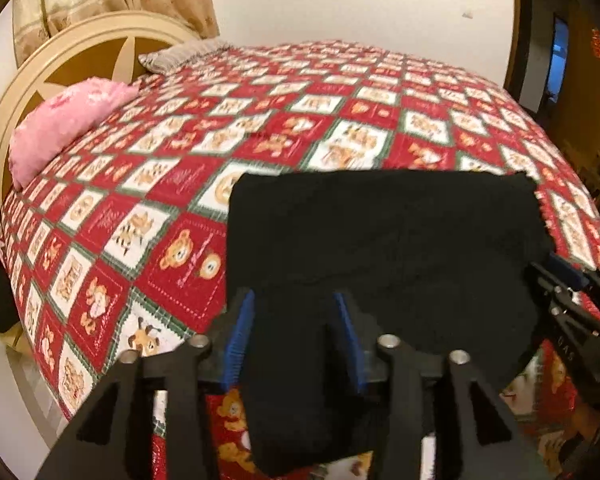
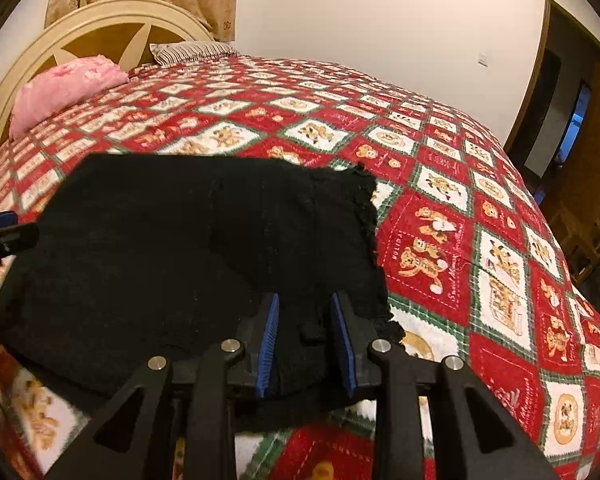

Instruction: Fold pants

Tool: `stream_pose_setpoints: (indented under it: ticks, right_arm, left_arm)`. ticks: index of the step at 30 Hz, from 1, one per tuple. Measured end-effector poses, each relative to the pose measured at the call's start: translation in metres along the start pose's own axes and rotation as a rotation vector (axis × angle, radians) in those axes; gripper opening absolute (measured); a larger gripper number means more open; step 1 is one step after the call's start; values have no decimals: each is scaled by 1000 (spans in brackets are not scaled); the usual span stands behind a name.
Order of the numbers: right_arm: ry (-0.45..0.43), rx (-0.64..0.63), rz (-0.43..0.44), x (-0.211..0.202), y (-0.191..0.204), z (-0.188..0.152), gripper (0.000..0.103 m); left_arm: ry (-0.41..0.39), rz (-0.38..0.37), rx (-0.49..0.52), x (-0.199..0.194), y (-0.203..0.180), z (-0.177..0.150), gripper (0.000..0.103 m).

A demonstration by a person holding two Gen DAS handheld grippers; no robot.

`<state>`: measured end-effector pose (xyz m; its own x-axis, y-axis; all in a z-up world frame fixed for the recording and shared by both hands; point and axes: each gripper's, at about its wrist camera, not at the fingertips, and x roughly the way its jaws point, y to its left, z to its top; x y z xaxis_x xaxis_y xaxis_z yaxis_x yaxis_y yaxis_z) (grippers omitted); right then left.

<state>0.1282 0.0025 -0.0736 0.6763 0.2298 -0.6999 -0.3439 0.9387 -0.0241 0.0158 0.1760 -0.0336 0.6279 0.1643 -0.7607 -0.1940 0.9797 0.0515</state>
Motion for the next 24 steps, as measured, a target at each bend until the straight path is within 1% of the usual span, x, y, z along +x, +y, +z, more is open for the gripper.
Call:
stream_pose_setpoints:
  ticks: [1,2,3,5,7,10,12,13,15,18,19,21,23,24]
  right_arm:
    - [-12,20,2,-7,-2,0,31]
    - [-33,55,11,-19,-4,0,38]
    - [-52,82,25,-30,-6,-2,56]
    - [-84,114,35,-50,-6,-7,77]
    - [-108,119,31,-66,-4,-14,77]
    - [-74,117,4,-78,1,-25,77]
    - [-52,143,9,-82,-1,-35,77]
    - [-48,157,17,-85,-2,-40,77]
    - [-51,170,11,-93,-5,-48,77]
    - [-77,160,-14,-110,-6,-54,77]
    - [-89,155,-22,-117,-6,-54,77]
    - [-125,156,-40,-131,-8,-53,77]
    - [-163,168,-44,-146,-11,-52,77]
    - [-178,175,-45,-152,-12,-52,77]
  left_arm:
    - [-13,1,8,-4,-2,0,54]
    - [-26,9,17,-6,-5,0,57]
    - [-31,14,22,-8,-7,-1,59]
    - [-24,6,23,-8,-10,-3,68]
    - [-14,-1,28,-9,-14,-8,69]
    - [4,8,47,-11,-20,-18,70]
    - [12,-2,62,-13,-24,-26,74]
    - [15,-1,74,-14,-26,-30,77]
    - [15,7,93,-18,-30,-37,78]
    - [8,5,113,-26,-33,-42,78]
    - [9,6,116,-29,-34,-43,80]
    - [3,11,114,-37,-35,-43,85]
    - [-27,18,117,-48,-36,-43,94]
    - [-42,25,122,-52,-37,-43,96]
